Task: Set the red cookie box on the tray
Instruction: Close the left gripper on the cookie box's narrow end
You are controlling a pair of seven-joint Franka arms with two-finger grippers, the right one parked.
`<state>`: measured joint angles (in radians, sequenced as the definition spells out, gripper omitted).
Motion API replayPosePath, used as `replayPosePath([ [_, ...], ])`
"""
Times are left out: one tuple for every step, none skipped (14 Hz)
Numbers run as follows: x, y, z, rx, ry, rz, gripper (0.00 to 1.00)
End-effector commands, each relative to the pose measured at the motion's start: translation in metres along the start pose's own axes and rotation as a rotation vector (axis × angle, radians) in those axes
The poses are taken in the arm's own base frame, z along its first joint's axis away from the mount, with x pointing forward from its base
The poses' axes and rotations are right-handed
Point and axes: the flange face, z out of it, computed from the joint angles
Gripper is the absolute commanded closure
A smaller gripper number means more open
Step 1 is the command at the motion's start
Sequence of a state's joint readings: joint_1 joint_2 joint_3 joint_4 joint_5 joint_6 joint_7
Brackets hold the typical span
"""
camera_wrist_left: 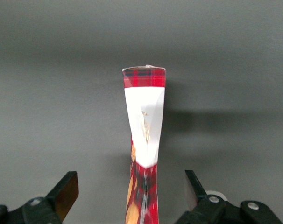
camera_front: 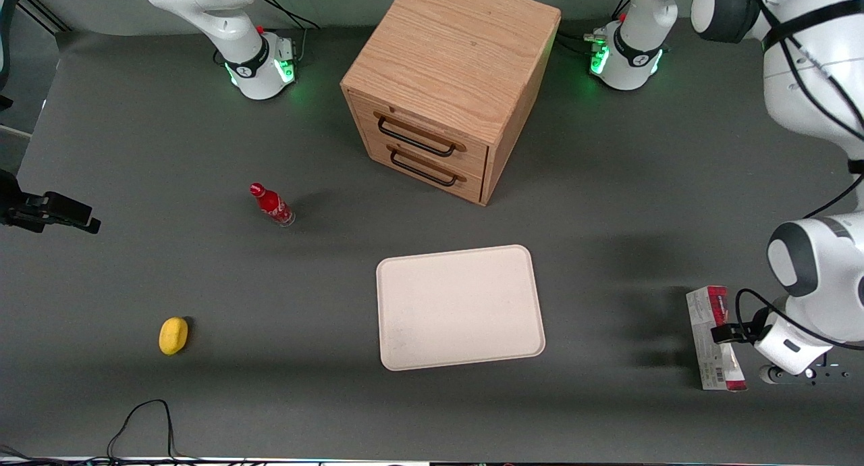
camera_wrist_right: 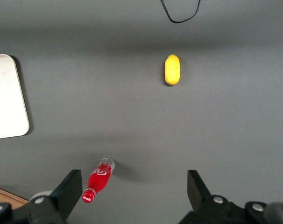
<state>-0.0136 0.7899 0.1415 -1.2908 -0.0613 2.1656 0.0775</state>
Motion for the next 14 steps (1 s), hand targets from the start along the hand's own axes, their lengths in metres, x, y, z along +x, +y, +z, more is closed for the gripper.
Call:
replayPosePath([
  [0.005,0.001,0.025,-0.034,0.009,-0.025,0.00],
  [0.003,0.002,0.033,-0.043,0.000,-0.028,0.01],
  [0.001,0.002,0.039,-0.047,-0.011,-0.031,0.09],
  [-0.001,0.001,0.043,-0.046,-0.015,-0.031,0.23],
  [-0.004,0.002,0.047,-0.047,-0.024,-0.031,0.43],
  [-0.005,0.002,0.051,-0.047,-0.030,-0.027,0.65],
  [-0.006,0.002,0.052,-0.043,-0.038,-0.023,0.91],
  [-0.008,0.003,0.053,-0.042,-0.052,-0.021,1.00],
  [-0.008,0.002,0.054,-0.040,-0.056,-0.019,1.00],
  [-0.007,0.006,0.049,-0.038,-0.051,-0.003,1.00],
  [-0.005,0.015,0.042,-0.038,-0.043,0.019,1.00],
  [-0.003,0.013,0.024,-0.033,-0.026,0.019,1.00],
  [-0.001,0.005,-0.001,-0.021,-0.015,0.017,1.00],
  [-0.001,0.004,-0.032,-0.025,-0.006,0.015,1.00],
])
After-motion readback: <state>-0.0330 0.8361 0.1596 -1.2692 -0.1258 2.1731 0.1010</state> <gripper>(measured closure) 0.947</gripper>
